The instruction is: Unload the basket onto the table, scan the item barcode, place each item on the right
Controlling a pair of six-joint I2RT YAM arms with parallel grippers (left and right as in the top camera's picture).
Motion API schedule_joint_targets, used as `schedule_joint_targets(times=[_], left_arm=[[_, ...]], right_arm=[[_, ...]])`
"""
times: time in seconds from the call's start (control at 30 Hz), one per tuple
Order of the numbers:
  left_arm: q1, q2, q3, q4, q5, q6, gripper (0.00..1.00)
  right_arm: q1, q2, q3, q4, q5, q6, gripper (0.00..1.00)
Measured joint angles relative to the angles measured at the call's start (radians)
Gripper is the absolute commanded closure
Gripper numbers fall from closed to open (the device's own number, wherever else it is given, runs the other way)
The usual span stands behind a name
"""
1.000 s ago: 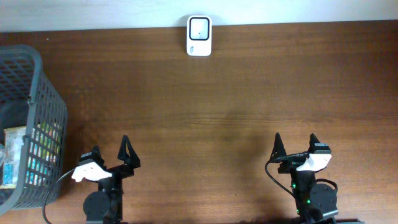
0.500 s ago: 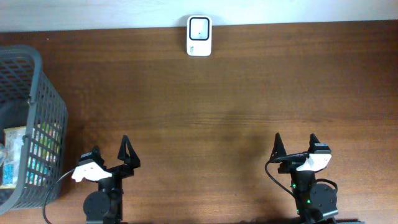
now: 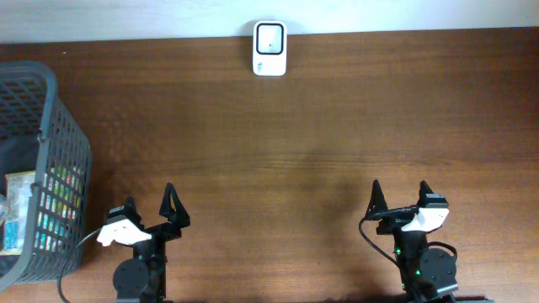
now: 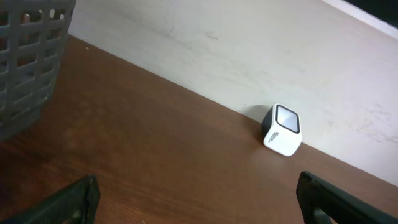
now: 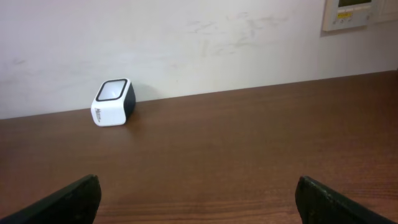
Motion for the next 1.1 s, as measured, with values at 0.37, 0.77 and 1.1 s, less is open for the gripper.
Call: schedule_joint_targets(times=[0.37, 0.77, 1.1], left_arm=[[0.000, 0.000, 0.000, 0.001, 0.000, 0.000, 0.01], [0.000, 0.007, 0.022, 0.037, 0.000, 0.148, 0.01], [0.000, 0.637, 0.700, -0.265, 0.000, 0.265, 0.01]], right_arm=[[0.000, 0.000, 0.000, 0.000, -0.021, 0.000, 0.01], [0.000, 0.000, 0.038, -0.018, -0.053, -0.065, 0.01], [0.000, 0.465, 0.220, 0.082, -0.063, -0.095, 0.01]])
